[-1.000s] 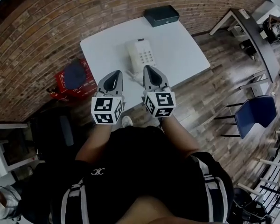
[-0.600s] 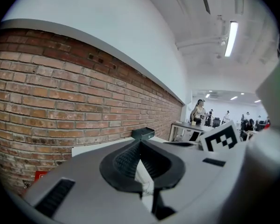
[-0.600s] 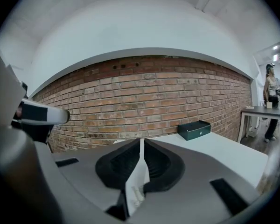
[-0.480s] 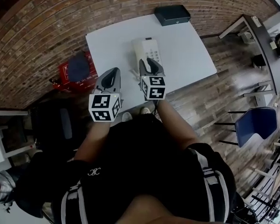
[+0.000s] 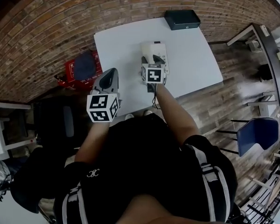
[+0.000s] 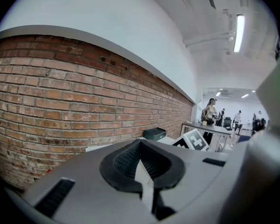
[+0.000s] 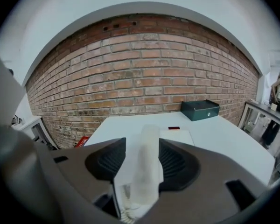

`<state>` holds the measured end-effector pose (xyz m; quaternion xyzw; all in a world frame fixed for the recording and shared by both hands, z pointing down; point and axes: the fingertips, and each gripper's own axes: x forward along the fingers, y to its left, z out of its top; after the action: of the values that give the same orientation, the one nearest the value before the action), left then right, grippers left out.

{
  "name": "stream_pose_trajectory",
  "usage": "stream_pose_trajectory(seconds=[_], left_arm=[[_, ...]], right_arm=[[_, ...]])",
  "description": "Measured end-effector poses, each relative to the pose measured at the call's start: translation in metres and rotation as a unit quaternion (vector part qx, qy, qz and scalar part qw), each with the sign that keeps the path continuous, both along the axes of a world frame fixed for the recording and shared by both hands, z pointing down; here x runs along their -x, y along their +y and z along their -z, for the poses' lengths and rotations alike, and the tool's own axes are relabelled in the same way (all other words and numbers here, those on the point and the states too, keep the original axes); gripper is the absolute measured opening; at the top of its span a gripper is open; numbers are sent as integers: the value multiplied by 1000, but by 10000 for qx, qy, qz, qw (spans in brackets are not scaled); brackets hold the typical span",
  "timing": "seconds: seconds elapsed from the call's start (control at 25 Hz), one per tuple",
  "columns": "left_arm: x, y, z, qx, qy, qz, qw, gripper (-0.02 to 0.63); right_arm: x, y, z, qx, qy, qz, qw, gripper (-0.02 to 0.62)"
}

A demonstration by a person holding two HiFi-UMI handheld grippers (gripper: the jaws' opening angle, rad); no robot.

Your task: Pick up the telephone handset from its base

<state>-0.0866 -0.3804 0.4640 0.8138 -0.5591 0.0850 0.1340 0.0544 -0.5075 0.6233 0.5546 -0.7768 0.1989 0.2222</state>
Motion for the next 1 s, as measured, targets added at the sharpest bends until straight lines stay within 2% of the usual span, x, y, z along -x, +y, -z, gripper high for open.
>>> stream_pose_trajectory(seconds=[0.12, 0.32, 0.72, 1.0], left_arm=[[9, -2, -3, 28, -8, 79, 10000, 2], [20, -8, -5, 56, -21, 122, 9999, 0], [30, -9, -15, 208, 16, 123, 9997, 0], [36, -7, -16, 210, 94, 115, 9997, 0]], right_arm=[[-1, -8, -14, 352, 175, 3, 9992, 202], [3, -27, -41, 479, 273, -81, 9984, 202], [-1, -34, -66, 1172, 417, -383, 9915, 202], [0, -32, -68, 1255, 344, -475, 9904, 201]])
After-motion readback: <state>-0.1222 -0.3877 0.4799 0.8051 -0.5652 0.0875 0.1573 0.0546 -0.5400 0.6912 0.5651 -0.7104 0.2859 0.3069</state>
